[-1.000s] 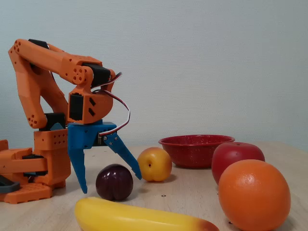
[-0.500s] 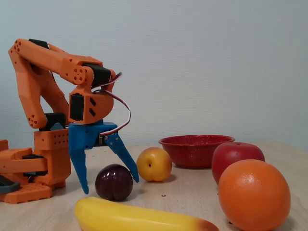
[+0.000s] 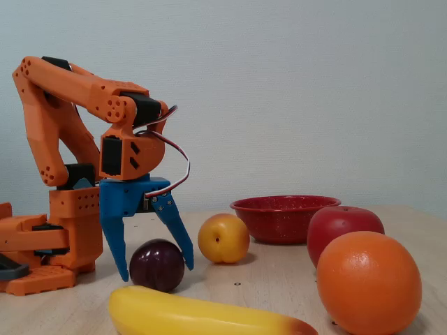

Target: Put plum in the red bowl.

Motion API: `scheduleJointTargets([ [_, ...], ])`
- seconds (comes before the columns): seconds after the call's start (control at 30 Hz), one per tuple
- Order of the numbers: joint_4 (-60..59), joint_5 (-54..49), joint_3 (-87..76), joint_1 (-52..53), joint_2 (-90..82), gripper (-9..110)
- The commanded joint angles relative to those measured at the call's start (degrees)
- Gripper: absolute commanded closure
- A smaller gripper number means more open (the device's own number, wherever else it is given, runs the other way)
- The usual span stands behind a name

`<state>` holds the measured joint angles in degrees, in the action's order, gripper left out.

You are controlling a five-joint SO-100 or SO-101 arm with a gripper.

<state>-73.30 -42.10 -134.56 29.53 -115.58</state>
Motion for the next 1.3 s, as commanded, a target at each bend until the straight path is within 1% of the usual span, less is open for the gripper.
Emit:
scheduleJointTargets([
  [0.0, 0.9, 0.0, 2.3, -1.2, -0.4, 71],
  [0.07, 0.9, -0.2, 2.3, -1.2, -0.4, 74],
  [0.27, 0.9, -0.4, 2.2, -1.1, -0.3, 77],
  [0.37, 0.9, -0.8, 2.2, -1.0, -0.1, 81],
  [0.43, 0.9, -1.1, 2.3, -0.9, 0.1, 88],
  [0.47, 0.8, -1.6, 2.3, -0.9, 0.1, 93],
  [0.5, 0.7, -2.1, 2.3, -0.8, 0.1, 101],
  [0.83, -6.1, -2.3, 5.7, 0.3, 0.1, 102],
  [0.93, -9.8, -1.7, 9.1, 0.8, 0.0, 102],
  [1.27, -15.3, -0.1, 20.2, 1.1, 0.8, 102],
])
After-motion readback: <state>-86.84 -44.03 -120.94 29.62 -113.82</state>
